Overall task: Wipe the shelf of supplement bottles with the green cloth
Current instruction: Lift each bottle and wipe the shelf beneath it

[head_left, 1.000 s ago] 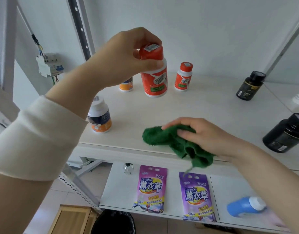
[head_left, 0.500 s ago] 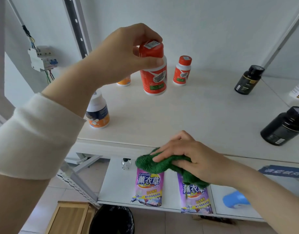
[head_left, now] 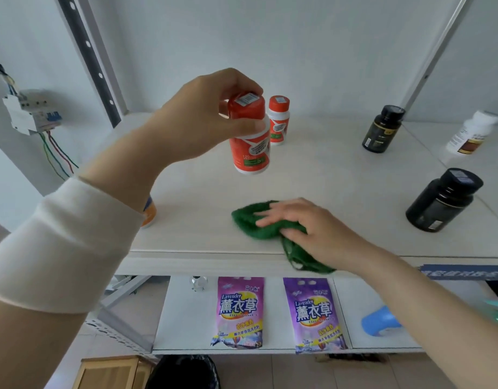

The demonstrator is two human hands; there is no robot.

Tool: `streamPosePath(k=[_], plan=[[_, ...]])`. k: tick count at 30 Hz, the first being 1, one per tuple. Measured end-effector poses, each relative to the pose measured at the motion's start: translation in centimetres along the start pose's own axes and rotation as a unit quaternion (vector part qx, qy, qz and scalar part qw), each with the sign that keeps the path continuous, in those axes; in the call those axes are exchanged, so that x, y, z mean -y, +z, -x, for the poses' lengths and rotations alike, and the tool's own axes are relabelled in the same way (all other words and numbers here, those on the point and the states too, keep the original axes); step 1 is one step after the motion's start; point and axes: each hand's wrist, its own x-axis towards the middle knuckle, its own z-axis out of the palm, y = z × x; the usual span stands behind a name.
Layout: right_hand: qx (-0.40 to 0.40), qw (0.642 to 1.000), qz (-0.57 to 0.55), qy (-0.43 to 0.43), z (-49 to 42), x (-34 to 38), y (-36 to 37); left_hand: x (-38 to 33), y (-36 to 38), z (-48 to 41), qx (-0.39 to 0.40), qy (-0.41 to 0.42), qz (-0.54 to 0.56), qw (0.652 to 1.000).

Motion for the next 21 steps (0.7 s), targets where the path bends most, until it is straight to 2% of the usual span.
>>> streamPosePath(k=[2,3,4,5,7,8,10,11,13,15,17,21], plan=[[0.086,0.993,-0.074,-0.04,1.9,1.6,-0.3,0.0,-0.1,-0.1,-0.001,0.001,-0.003,1.0],[0.099,0.987,-0.124,-0.029,2.2,1.9,-1.4,0.0,-0.2,-0.1,-0.001,0.003,-0.004,1.0],[0.068,0.984,-0.162,-0.014,1.9,1.4,-2.6,0.0,-0.3,0.0,-0.002,0.004,-0.002,1.0],[0.005,0.985,-0.173,0.009,1.2,0.5,-4.0,-0.1,-0.4,0.0,-0.005,0.006,-0.001,1.0],[-0.135,0.982,-0.096,0.092,-1.2,-2.2,-6.4,-0.1,-0.7,0.0,-0.01,0.007,-0.003,1.0],[-0.17,0.973,-0.05,0.147,-2.4,-3.5,-7.1,-0.1,-0.7,0.0,-0.011,0.007,-0.005,1.0],[-0.167,0.96,0.006,0.227,-4.5,-5.3,-7.0,-0.2,-0.9,0.1,-0.014,0.007,-0.006,1.0],[-0.155,0.96,0.025,0.233,-5.3,-5.6,-6.2,-0.2,-1.0,0.2,-0.015,0.007,-0.006,1.0],[-0.122,0.975,0.047,0.182,-6.5,-4.2,-3.4,-0.2,-1.2,0.3,-0.02,0.009,-0.01,1.0],[-0.052,0.996,0.034,0.065,-6.4,-0.8,0.0,-0.2,-1.4,0.5,-0.024,0.01,-0.013,1.0],[0.022,0.999,0.001,-0.037,-4.9,2.5,2.7,-0.2,-1.5,0.7,-0.026,0.008,-0.018,0.999],[0.157,0.982,-0.043,-0.096,-1.7,4.4,1.6,-0.2,-1.6,1.4,-0.023,0.004,-0.026,0.999]])
